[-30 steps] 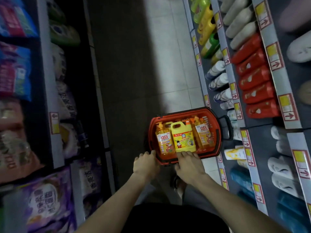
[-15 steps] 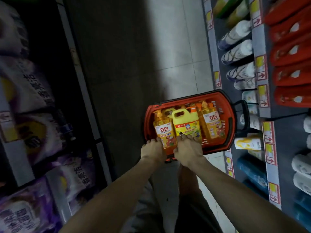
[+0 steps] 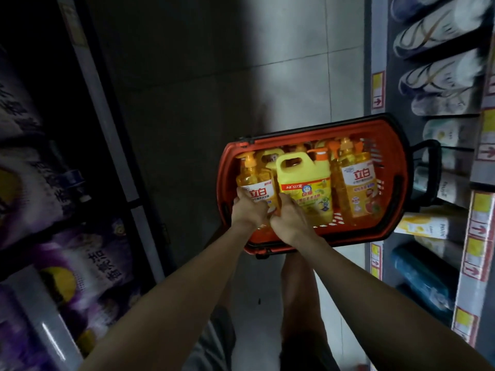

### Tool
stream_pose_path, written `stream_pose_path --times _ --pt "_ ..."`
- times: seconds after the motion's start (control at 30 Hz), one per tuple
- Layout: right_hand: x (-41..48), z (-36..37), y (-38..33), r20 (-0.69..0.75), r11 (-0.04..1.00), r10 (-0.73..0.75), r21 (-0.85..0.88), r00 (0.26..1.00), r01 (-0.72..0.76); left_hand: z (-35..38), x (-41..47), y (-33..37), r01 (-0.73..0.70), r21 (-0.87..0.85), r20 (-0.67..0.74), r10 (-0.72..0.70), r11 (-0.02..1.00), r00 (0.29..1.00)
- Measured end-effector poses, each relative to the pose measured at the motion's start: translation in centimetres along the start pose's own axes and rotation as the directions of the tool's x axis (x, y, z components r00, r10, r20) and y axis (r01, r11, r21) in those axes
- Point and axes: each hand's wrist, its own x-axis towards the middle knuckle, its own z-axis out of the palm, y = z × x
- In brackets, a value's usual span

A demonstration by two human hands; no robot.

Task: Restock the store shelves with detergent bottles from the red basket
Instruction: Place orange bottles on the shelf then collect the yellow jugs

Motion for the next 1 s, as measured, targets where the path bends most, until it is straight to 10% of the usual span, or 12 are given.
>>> stream_pose_path --times 0.67,1.0 --pt "4.3 2.3 0.6 0.184 0.868 0.113 0.461 0.976 -0.187 1.8 3.2 -1.6 0.135 -0.472 0.093 -0.103 0.871 0.990" --pt "4.1 4.0 2.4 -0.003 0.787 0.081 0.615 0.997 -0.062 2.6 1.4 -2.3 0.027 -0.492 0.049 -0.004 0.870 0.999"
